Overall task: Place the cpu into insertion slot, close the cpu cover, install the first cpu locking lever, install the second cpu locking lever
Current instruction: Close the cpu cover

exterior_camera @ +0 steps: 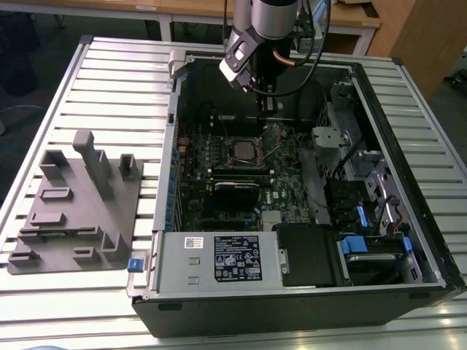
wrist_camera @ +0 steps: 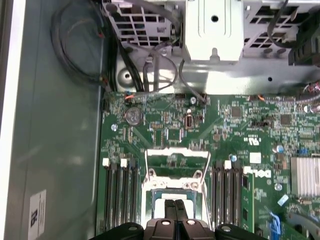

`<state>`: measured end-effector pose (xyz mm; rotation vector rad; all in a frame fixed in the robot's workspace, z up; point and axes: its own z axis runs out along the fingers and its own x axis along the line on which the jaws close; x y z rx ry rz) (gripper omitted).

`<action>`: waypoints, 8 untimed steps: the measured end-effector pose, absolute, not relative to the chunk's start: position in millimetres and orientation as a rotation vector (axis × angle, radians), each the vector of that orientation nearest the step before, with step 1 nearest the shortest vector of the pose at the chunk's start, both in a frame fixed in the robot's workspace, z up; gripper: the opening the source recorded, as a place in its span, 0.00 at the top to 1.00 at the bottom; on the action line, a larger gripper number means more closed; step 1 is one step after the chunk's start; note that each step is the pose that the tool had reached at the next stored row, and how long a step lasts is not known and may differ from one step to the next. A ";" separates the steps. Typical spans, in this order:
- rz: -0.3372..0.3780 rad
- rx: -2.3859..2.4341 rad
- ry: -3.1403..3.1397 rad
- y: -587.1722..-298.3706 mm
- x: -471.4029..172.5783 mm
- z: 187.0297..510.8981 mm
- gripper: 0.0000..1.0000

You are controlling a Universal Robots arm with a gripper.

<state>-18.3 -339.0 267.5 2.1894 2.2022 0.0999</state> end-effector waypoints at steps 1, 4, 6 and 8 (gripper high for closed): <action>0.100 2.189 2.202 -339.0 -16.4 267.5 0.89; 0.100 2.189 2.202 -338.7 -9.6 267.4 0.89; 0.100 2.189 2.202 -338.6 -4.7 267.4 0.89; 0.100 2.189 2.202 -338.4 0.2 267.4 0.89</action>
